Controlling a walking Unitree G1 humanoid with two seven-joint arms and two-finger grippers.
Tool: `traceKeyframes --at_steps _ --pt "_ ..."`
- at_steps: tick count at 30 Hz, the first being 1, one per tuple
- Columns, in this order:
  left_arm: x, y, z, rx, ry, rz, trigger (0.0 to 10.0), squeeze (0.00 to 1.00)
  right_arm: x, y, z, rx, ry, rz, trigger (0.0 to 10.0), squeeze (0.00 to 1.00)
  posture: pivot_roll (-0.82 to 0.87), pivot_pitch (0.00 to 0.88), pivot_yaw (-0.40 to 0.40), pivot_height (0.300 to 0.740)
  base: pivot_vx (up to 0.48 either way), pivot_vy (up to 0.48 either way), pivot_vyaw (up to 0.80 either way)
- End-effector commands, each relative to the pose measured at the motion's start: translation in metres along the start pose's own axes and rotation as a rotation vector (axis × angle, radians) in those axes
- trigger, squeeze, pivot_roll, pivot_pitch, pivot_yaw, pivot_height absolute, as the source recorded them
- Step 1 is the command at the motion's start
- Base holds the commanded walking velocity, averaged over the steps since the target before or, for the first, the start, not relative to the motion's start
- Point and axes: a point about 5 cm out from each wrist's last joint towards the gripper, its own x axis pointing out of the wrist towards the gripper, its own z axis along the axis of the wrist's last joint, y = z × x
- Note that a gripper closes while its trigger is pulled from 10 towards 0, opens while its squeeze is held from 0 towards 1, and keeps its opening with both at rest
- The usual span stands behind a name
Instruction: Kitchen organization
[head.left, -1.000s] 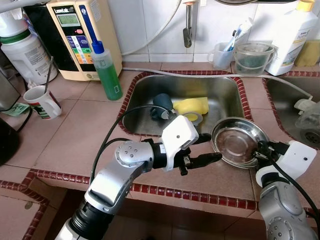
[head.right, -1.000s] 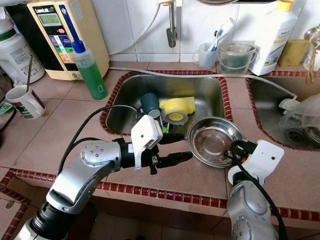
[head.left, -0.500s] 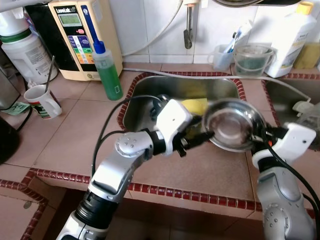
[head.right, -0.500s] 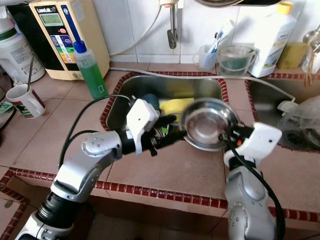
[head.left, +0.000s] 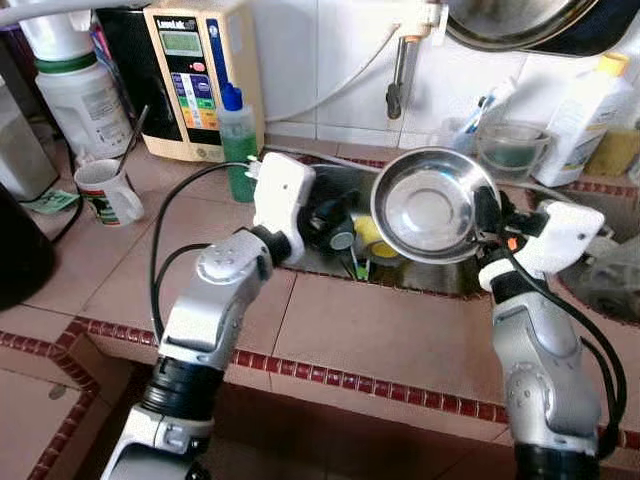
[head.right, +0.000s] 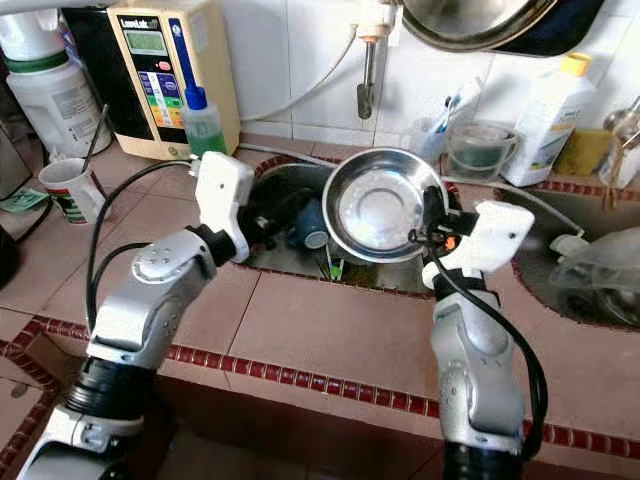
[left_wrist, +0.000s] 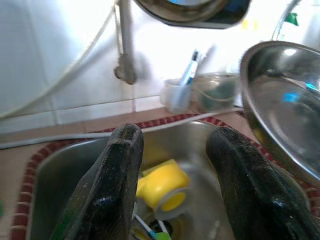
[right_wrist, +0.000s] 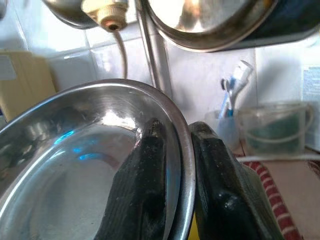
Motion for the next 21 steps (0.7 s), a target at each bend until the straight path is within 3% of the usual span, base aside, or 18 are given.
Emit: traceKeyframes --at_steps 1,21 --pt "0.0032 0.0015 0.0042 0.018 -0.009 0.007 10.0 0.0 0.0049 0.003 0.0004 -0.016 -0.009 0.023 10.0 0.0 -0.01 0.0 0.009 0.74 0.0 0.0 0.0" --pt "0.0059 0.008 0.0001 0.009 -0.001 0.034 10.0 0.0 0.0125 -0.0007 -0.0025 -0.057 -0.043 0.029 10.0 0.0 0.0 0.0 0.007 0.74 0.012 0.0 0.0"
